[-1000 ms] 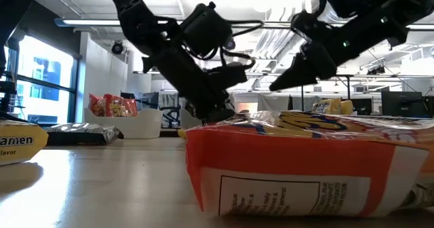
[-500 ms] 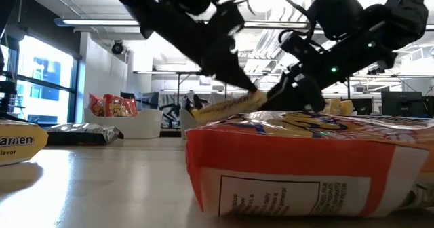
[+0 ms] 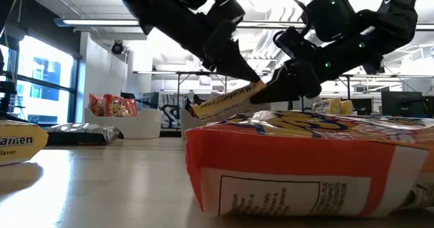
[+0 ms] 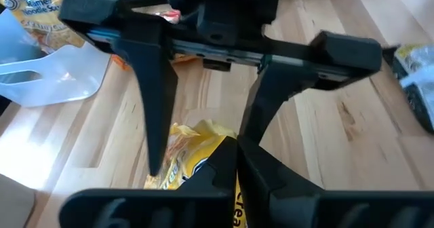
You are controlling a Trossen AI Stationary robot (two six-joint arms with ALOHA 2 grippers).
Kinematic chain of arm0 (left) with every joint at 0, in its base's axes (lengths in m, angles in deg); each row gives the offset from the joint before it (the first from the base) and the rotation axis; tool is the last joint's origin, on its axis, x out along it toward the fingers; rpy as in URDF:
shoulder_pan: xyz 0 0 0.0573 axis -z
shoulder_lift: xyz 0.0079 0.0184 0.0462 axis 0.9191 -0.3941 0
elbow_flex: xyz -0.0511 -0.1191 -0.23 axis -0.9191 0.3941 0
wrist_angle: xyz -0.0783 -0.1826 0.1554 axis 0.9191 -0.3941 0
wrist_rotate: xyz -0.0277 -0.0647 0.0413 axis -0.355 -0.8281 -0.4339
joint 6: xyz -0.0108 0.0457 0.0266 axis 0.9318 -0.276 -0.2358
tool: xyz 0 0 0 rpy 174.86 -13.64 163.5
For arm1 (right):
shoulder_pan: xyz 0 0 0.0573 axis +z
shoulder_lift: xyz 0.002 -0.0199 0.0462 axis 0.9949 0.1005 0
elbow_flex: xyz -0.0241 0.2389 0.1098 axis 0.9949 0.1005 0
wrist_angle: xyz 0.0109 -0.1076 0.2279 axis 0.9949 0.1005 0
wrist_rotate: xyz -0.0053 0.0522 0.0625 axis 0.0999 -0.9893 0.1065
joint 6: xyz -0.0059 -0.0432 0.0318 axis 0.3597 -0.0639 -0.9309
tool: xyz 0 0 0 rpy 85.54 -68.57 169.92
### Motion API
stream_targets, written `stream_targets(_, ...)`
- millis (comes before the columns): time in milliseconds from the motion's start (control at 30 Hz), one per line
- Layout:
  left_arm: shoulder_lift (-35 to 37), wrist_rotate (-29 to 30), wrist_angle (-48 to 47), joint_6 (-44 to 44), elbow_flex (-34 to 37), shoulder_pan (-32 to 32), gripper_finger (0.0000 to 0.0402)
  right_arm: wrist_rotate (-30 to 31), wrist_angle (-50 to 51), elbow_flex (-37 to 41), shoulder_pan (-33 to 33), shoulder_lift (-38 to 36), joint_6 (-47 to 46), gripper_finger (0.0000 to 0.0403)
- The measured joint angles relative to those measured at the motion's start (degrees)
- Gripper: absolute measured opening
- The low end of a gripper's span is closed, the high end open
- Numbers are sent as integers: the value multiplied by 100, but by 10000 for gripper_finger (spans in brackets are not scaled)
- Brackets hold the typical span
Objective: Sort Maruchan noodles
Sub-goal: Put the yellow noodle pack into the transparent bin
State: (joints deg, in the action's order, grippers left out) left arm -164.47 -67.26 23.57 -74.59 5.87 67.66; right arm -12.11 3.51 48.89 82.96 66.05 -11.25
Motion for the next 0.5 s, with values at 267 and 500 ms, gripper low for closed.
stream_targets(267, 47, 87, 32, 169, 0, -1, 11, -261, 1, 0, -94, 0, -118, 112)
stream_targets(500, 1030, 626, -1051, 39, 0, 135, 61, -271, -17, -2, -99, 0, -242, 68)
